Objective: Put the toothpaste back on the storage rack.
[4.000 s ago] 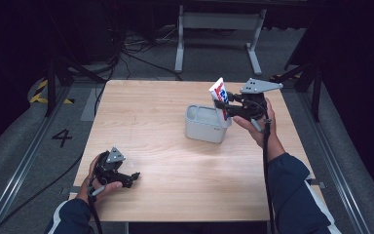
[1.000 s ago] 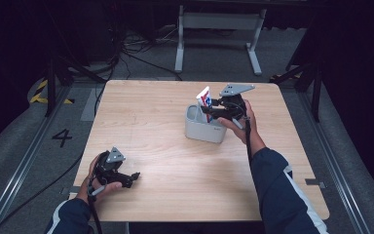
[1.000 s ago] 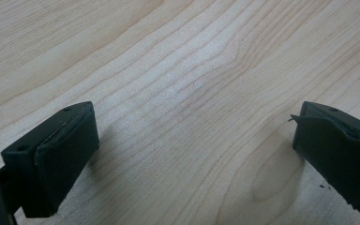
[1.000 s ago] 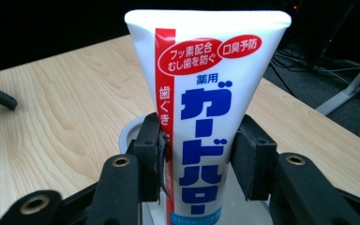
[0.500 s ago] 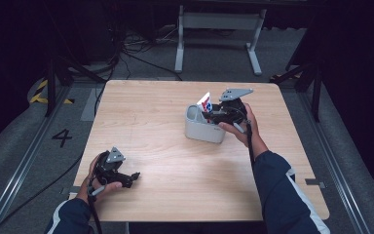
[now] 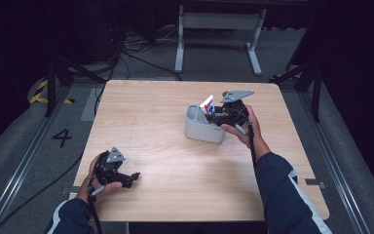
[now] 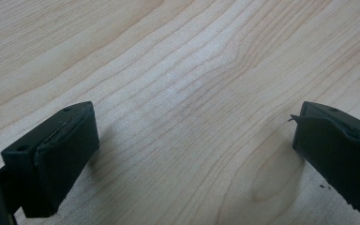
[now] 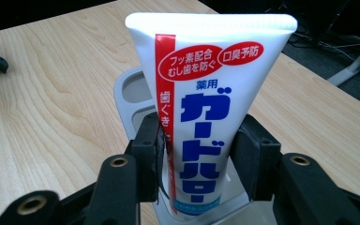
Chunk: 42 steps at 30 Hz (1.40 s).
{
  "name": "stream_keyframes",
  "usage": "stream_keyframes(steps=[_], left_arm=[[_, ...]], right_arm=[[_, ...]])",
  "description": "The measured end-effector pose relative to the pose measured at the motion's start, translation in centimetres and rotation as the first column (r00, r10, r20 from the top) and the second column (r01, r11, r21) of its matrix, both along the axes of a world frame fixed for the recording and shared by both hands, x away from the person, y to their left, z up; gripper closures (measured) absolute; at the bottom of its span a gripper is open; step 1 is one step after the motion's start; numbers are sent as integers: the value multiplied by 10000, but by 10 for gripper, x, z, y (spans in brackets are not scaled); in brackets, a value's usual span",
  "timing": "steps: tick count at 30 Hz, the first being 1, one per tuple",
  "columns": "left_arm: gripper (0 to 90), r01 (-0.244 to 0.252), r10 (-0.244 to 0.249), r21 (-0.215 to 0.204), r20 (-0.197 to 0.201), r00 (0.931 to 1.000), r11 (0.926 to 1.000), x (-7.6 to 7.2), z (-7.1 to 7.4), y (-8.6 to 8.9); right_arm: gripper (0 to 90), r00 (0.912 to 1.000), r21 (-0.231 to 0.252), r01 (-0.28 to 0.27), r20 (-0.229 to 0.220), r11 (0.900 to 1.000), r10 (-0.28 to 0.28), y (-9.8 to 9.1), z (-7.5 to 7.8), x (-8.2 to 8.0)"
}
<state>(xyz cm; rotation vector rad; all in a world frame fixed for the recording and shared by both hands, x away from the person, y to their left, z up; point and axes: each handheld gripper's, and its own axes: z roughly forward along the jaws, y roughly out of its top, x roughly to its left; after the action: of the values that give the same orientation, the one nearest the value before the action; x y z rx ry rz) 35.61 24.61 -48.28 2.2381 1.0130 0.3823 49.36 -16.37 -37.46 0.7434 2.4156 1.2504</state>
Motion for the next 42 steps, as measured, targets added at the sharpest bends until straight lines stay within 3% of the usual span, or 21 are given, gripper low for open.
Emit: stream_keyframes(steps=[10, 11, 15, 18, 33, 42], left_arm=[[10, 22, -22, 15, 16, 10000, 10000, 0, 0, 0], [10, 9, -9, 8, 13, 10000, 10000, 0, 0, 0], [11, -6, 6, -16, -31, 10000, 10000, 0, 0, 0], [10, 18, -18, -3, -2, 10000, 10000, 0, 0, 0], [10, 23, -23, 2, -18, 10000, 10000, 0, 0, 0], [10, 3, -3, -15, -25, 10000, 10000, 0, 0, 0]], right_arm=[[547, 9996, -62, -278, -39, 9996, 278, 5, 1, -3], [599, 9997, 9, -233, 31, 9997, 233, 5, 2, -3], [617, 9998, 661, -53, 204, 9978, 40, -1, 9, -4], [602, 9998, 290, -2, 220, 9996, -4, -1, 9, -5], [543, 9996, 156, 80, 261, 9998, -84, -5, 10, -11], [484, 9990, -271, 220, 403, 9994, -209, -11, 16, -17]])
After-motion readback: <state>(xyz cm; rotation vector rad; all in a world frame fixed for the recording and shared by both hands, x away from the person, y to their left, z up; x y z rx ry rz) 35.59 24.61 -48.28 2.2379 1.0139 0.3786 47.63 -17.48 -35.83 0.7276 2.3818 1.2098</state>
